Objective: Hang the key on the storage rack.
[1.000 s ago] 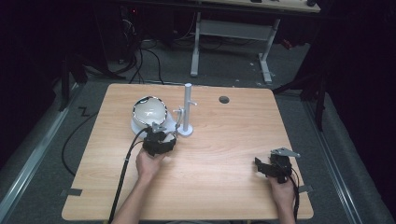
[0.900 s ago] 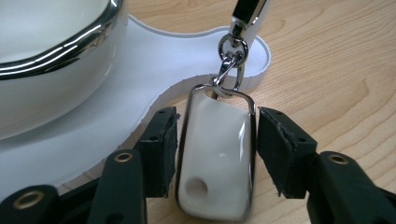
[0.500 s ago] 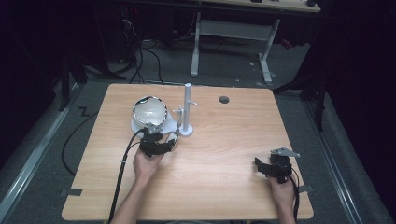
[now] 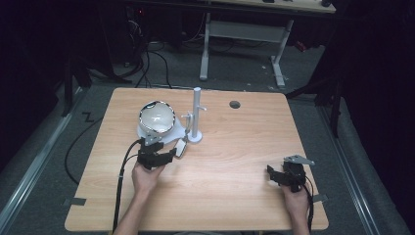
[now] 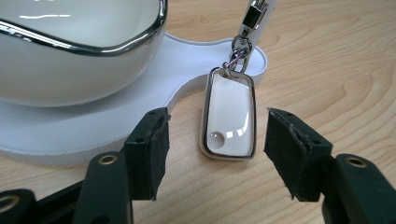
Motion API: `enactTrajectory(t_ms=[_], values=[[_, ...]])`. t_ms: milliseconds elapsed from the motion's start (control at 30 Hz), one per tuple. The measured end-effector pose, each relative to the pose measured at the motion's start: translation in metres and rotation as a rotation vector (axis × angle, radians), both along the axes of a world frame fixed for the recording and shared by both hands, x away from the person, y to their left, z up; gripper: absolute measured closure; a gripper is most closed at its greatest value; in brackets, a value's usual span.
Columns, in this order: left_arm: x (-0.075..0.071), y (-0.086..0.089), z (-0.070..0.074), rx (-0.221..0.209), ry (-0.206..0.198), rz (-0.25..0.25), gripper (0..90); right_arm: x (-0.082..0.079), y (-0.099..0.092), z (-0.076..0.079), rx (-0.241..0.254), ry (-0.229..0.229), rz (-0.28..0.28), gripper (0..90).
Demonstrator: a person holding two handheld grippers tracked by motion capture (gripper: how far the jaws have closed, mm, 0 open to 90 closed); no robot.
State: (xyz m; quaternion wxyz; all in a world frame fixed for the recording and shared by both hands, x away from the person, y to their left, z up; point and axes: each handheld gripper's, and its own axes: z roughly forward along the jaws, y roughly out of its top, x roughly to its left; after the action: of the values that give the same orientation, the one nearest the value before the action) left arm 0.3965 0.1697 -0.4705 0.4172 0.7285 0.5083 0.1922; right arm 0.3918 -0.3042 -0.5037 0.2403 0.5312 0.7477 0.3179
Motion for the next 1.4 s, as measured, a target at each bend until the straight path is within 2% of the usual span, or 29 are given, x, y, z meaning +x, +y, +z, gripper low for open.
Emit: enactTrajectory(t_ms=[233, 800, 1133, 1400], values=[[-0.01, 0.009, 0.0, -0.009, -0.01, 0.017, 39.3, 0.0, 0.0, 0.0, 0.0, 0.0, 0.0, 27.0], [-0.038, 0.035, -0.011, -0.029, -0.004, 0.074, 38.3, 0.0, 0.0, 0.0, 0.0, 0.0, 0.0, 27.0], [-0.048, 0.042, -0.02, 0.0, 0.014, 0.097, 37.7, 0.0, 0.0, 0.0, 0.0, 0.0, -0.001, 27.0], [-0.054, 0.046, -0.028, -0.005, 0.029, 0.112, 37.2, 0.0, 0.0, 0.0, 0.0, 0.0, -0.001, 27.0]])
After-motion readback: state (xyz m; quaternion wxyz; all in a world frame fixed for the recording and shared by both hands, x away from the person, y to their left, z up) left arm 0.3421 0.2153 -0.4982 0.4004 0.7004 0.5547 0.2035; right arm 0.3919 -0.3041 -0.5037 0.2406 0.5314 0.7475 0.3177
